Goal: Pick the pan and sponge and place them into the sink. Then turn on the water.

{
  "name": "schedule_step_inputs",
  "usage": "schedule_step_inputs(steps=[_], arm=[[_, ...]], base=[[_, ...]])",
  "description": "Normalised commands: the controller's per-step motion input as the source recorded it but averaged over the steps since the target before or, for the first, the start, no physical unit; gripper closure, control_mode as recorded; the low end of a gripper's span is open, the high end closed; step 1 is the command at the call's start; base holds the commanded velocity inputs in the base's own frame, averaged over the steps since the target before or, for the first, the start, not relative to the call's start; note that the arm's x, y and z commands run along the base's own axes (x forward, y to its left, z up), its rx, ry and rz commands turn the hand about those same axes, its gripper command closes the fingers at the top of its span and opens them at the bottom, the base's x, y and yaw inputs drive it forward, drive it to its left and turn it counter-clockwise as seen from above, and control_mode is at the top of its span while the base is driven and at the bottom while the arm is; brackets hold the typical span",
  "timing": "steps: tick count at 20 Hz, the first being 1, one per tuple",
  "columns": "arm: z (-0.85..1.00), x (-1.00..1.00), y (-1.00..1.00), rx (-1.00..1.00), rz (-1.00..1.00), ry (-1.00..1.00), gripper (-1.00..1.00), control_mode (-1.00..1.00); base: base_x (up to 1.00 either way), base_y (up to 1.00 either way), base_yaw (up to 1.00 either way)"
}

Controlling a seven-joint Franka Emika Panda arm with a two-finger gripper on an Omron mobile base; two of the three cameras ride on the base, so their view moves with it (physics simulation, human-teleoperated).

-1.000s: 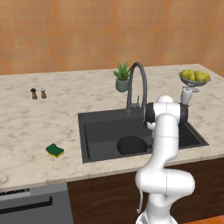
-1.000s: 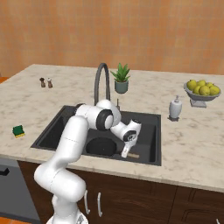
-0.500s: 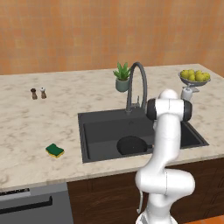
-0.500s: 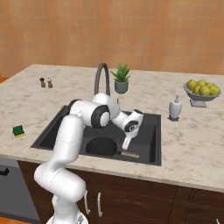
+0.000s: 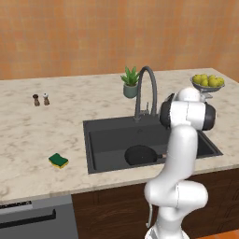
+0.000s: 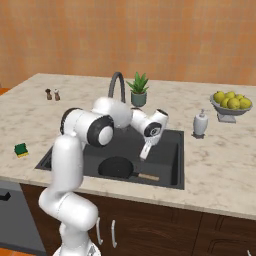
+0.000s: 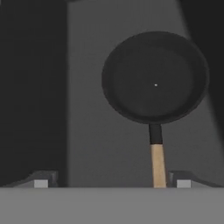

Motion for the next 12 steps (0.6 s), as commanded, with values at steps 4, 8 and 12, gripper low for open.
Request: schedule_step_inputs(steps=[4, 8, 12], arm=[[1.00, -0.47, 0.00, 0.00, -0.01, 0.00, -1.00, -1.00], [0.98, -0.38, 0.00, 0.00, -0.05, 0.04, -1.00, -1.00], [0.38, -0.10, 0.00, -0.05, -0.08, 0.06, -1.00, -1.00]], base=[[0.00, 0.00, 0.00], [0.00, 0.00, 0.00], [0.00, 0.00, 0.00]])
